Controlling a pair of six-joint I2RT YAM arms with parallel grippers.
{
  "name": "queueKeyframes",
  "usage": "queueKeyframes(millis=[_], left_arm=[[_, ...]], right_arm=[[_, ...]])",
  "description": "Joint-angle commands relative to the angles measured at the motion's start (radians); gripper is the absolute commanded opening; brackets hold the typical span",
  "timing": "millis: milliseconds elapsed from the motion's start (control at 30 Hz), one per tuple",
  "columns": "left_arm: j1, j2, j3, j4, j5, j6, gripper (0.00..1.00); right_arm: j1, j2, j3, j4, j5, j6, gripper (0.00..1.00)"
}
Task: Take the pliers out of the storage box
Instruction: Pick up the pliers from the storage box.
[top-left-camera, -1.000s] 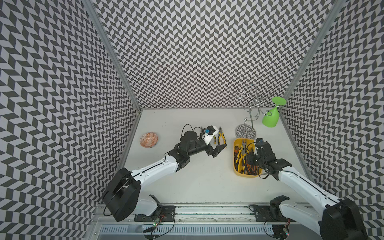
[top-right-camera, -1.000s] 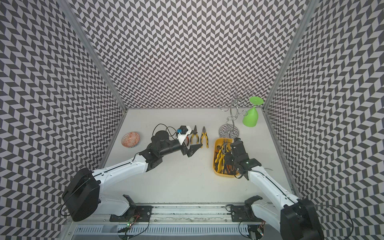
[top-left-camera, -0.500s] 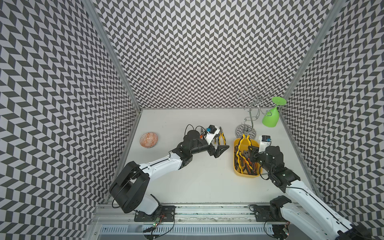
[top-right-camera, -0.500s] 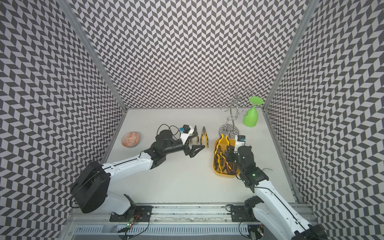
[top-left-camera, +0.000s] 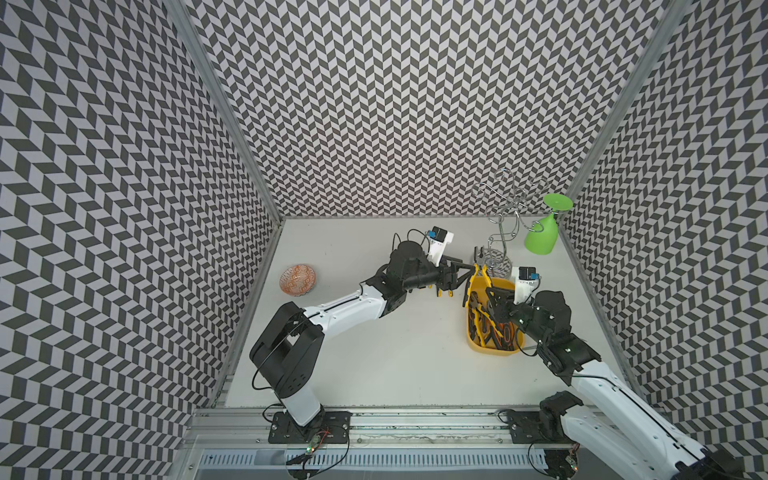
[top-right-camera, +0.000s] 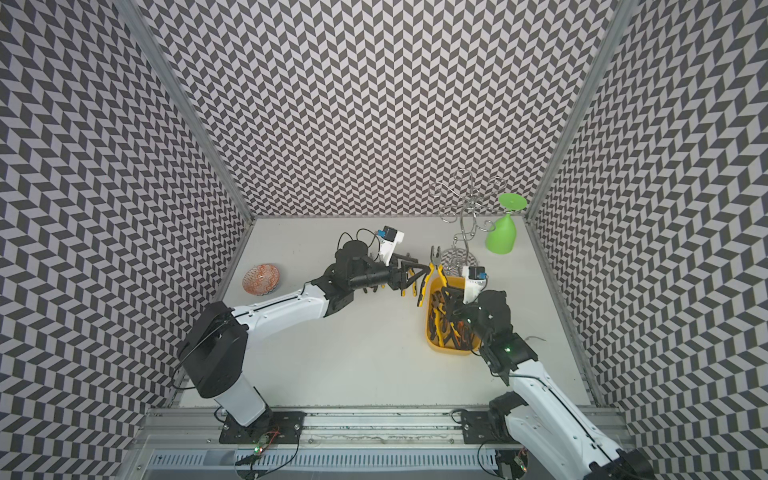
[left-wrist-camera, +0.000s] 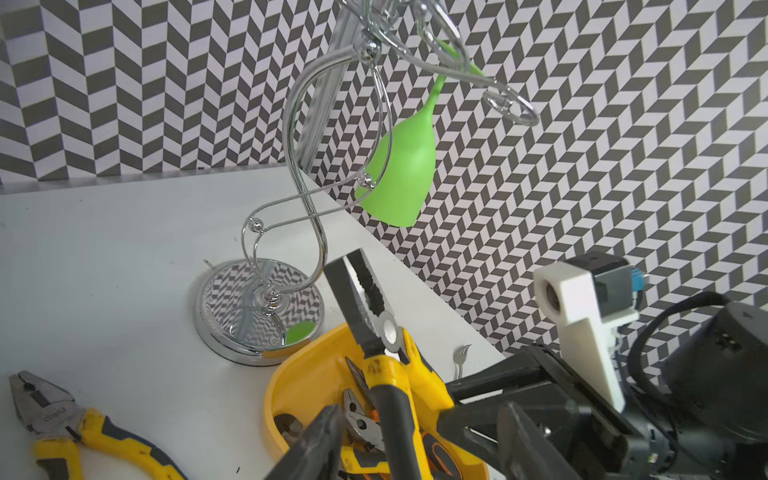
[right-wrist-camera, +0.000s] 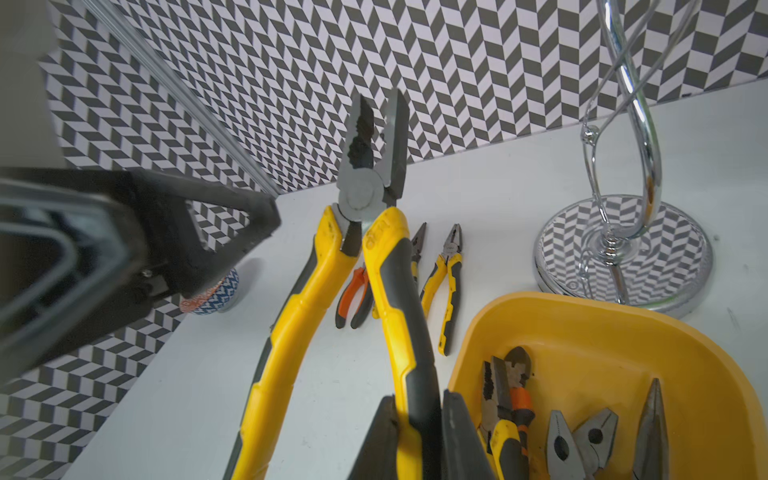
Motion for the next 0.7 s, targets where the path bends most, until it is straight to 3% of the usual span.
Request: queueKeyframes(millis=[0, 200, 300, 467, 567, 667], left_arm=[[-0.006, 0.024, 0.058, -0.010, -0.004, -0.085, 0.56], [-0.031, 0.084, 0.124, -0.043, 0.058, -0.087, 0.33], [-0.044, 0.100, 0.154, -0.062, 0.068, -0.085, 0.29], [-0.051, 0.099, 0.171, -0.056, 0.059, -0.080, 0.33], [-0.050, 0.106, 0.180, -0.043, 0.044, -0.087, 0.41], [-0.049, 0.124, 0.199, -0.039, 0.035, -0.113, 0.39]], right_arm=[[0.007, -0.007, 0.058, 0.187, -0.040, 0.011, 0.00], [0.007, 0.015, 0.088, 0.193, -0.048, -0.007, 0.00], [0.007, 0.027, 0.105, 0.192, -0.055, -0.018, 0.00], [0.006, 0.039, 0.108, 0.192, -0.063, -0.029, 0.00], [0.008, 0.039, 0.102, 0.207, -0.089, -0.020, 0.00], [0.009, 0.037, 0.100, 0.211, -0.089, -0.015, 0.00]])
